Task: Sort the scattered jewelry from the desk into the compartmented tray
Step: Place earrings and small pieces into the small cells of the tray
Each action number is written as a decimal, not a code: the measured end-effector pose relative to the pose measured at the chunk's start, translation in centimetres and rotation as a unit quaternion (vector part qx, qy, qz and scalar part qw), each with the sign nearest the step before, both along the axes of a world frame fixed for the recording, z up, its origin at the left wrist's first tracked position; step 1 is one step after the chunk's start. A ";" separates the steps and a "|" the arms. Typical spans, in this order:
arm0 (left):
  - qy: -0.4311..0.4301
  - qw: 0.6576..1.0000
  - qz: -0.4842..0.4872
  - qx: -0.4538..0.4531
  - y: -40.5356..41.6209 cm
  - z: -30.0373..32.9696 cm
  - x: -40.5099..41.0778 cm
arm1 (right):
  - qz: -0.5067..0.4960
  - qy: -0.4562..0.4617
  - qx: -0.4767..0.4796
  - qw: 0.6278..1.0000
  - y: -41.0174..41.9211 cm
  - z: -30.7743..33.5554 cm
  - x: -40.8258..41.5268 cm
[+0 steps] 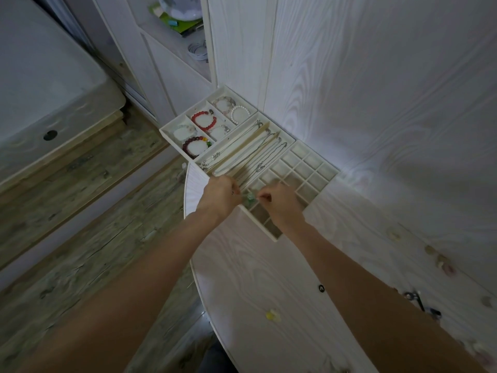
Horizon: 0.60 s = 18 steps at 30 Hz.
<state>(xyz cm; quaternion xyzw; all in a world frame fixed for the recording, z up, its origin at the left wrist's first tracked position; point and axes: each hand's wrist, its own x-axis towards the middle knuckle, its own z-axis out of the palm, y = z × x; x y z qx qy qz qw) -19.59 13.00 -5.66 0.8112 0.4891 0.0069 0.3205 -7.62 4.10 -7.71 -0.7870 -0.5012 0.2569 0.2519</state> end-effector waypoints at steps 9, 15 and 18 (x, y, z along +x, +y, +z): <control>0.073 0.986 -0.122 0.086 0.6 -1.2 0.4 | -0.011 -0.057 0.008 0.998 -0.2 -0.9 -0.2; 0.132 0.965 -0.200 0.101 0.9 -0.9 1.5 | 0.016 -0.092 -0.014 0.996 0.3 -0.9 -0.2; 0.160 0.962 -0.202 0.093 1.0 -0.8 1.9 | 0.021 -0.101 -0.019 0.994 0.4 -0.7 -0.2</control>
